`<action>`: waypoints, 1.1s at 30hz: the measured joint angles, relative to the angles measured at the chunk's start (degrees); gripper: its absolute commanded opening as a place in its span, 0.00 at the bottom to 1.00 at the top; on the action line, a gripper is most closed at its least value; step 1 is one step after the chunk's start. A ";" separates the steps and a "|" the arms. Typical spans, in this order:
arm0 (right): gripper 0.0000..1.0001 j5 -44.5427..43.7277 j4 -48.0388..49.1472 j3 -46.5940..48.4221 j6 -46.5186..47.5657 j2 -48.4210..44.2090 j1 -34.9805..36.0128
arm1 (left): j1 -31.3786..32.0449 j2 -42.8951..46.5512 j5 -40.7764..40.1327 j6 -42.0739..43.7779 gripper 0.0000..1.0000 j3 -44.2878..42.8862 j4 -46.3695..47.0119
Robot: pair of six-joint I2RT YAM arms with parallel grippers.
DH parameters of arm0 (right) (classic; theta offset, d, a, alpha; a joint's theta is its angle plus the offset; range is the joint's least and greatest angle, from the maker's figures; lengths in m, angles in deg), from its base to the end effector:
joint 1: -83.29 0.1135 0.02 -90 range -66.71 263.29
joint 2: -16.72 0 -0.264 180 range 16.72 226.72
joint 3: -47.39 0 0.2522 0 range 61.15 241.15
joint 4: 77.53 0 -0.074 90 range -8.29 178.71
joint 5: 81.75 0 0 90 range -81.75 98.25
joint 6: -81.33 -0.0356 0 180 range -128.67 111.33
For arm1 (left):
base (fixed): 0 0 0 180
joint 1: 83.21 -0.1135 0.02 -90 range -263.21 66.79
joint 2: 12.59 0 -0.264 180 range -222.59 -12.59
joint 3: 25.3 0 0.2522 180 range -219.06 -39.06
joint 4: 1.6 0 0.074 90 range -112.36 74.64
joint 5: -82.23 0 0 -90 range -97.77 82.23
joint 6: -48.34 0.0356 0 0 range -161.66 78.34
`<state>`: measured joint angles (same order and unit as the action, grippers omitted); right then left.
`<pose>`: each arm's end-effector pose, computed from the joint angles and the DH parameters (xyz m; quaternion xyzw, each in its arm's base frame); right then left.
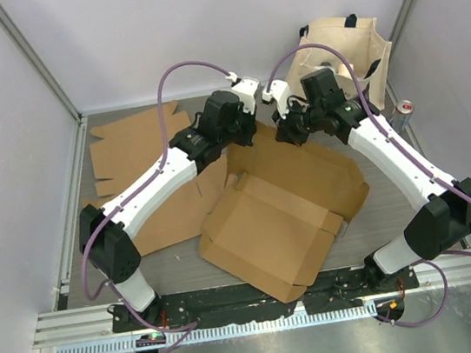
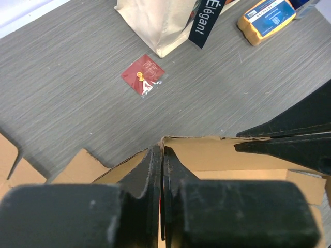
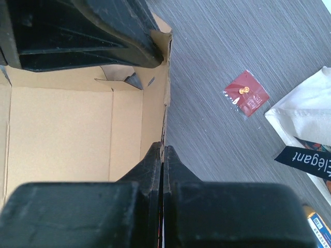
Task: Fold the paper box
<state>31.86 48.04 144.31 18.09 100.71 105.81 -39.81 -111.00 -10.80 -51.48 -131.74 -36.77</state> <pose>0.2883 0.1350 0.3618 -0.4485 0.7762 0.1715 0.4087 0.2962 -0.2775 0.3599 0.2332 0.8206 -0.2133 0.4762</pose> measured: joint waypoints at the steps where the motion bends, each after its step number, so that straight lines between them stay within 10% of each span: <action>1: 0.01 -0.15 0.00 0.00 -0.13 0.00 0.24 | 0.00 0.00 0.00 0.31 0.00 0.00 -0.02; 13: 0.67 -16.59 0.52 1.22 -14.93 -0.04 2.01 | 0.04 2.21 -1.81 0.13 0.00 7.63 6.95; 23: 0.68 -37.07 -12.57 13.62 -40.50 -0.61 2.05 | 0.04 3.37 -5.97 -5.33 0.00 11.39 12.35; 33: 0.64 -31.10 1.33 -12.00 -78.99 -24.48 1.97 | 0.04 5.44 -8.61 -9.66 0.00 15.04 16.28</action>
<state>0.76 49.38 132.31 -60.90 76.23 107.78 -39.77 -105.55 -19.41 -61.14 -116.70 -20.49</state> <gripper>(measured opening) 0.636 0.020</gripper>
